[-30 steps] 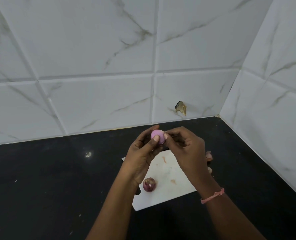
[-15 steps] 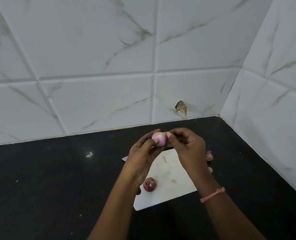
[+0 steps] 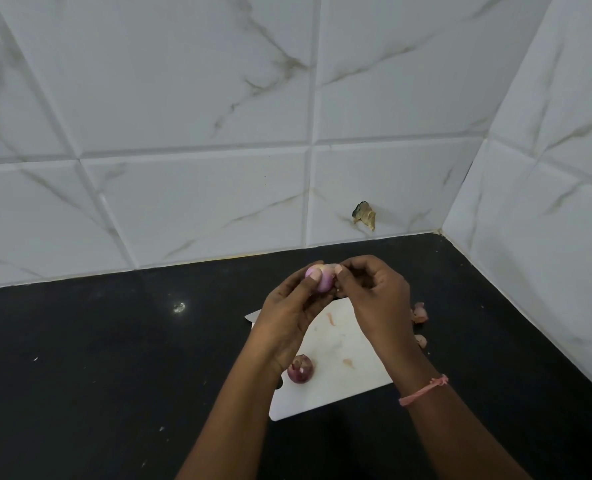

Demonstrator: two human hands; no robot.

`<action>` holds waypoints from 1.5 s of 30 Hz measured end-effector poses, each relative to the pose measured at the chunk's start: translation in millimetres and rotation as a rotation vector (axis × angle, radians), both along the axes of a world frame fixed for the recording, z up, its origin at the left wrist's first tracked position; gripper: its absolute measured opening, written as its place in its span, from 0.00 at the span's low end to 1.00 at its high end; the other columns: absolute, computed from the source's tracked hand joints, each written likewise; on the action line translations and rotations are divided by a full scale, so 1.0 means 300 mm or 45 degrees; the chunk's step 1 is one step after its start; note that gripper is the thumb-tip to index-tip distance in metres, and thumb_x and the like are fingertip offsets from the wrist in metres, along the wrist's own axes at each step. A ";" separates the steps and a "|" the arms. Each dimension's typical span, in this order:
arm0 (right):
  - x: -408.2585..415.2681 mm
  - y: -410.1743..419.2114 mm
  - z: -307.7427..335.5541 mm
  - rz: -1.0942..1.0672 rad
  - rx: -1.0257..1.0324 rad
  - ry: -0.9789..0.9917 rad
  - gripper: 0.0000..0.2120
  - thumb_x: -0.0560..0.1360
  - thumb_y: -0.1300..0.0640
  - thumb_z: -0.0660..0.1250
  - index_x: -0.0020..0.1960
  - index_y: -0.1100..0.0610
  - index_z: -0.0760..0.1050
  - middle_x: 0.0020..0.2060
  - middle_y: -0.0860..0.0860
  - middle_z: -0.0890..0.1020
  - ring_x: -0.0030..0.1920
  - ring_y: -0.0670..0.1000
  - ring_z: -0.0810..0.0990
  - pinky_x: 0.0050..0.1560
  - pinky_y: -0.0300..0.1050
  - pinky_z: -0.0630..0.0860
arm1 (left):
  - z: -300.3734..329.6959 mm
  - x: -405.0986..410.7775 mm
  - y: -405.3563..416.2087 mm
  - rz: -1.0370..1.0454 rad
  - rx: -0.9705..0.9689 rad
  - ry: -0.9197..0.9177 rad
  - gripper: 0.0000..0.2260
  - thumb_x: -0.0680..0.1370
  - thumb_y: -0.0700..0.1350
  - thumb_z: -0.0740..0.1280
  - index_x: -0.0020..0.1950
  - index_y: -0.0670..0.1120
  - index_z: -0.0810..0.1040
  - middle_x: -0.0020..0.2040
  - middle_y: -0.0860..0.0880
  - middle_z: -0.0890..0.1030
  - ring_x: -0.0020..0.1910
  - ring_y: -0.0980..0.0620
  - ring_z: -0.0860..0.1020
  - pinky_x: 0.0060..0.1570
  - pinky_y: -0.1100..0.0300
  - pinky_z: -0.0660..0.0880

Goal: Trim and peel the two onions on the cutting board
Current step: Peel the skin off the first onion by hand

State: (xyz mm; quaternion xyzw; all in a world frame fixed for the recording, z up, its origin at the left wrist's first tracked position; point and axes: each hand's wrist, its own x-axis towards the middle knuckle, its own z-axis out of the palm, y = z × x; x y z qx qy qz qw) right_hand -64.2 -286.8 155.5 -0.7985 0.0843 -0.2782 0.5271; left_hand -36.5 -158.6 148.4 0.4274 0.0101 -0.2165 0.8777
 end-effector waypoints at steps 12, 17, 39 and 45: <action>0.036 -0.067 -0.019 -0.058 0.531 0.111 0.06 0.78 0.60 0.68 0.48 0.53 0.83 0.36 0.51 0.85 0.35 0.49 0.84 0.34 0.39 0.81 | -0.005 0.015 0.004 0.018 -0.045 0.115 0.13 0.82 0.40 0.64 0.65 0.37 0.77 0.55 0.36 0.84 0.52 0.43 0.85 0.46 0.60 0.82; 0.061 -0.137 -0.109 -0.246 0.137 0.160 0.07 0.75 0.66 0.69 0.47 0.55 0.79 0.42 0.52 0.83 0.40 0.49 0.84 0.34 0.39 0.81 | -0.018 0.017 0.003 0.035 -0.073 0.153 0.14 0.79 0.39 0.68 0.64 0.40 0.78 0.57 0.36 0.83 0.55 0.41 0.84 0.46 0.59 0.83; 0.020 -0.023 -0.039 0.116 -0.076 -0.032 0.01 0.78 0.60 0.68 0.49 0.55 0.77 0.42 0.46 0.81 0.44 0.39 0.79 0.42 0.28 0.74 | -0.016 0.004 0.003 0.094 -0.028 -0.027 0.13 0.81 0.40 0.66 0.65 0.39 0.77 0.57 0.39 0.84 0.54 0.45 0.85 0.50 0.59 0.82; 0.033 -0.088 -0.059 -0.115 0.039 0.026 0.03 0.73 0.58 0.74 0.41 0.54 0.80 0.34 0.46 0.82 0.38 0.45 0.82 0.38 0.40 0.80 | -0.001 0.009 0.011 0.058 -0.079 0.069 0.18 0.82 0.45 0.62 0.68 0.36 0.74 0.57 0.36 0.83 0.55 0.42 0.84 0.53 0.57 0.82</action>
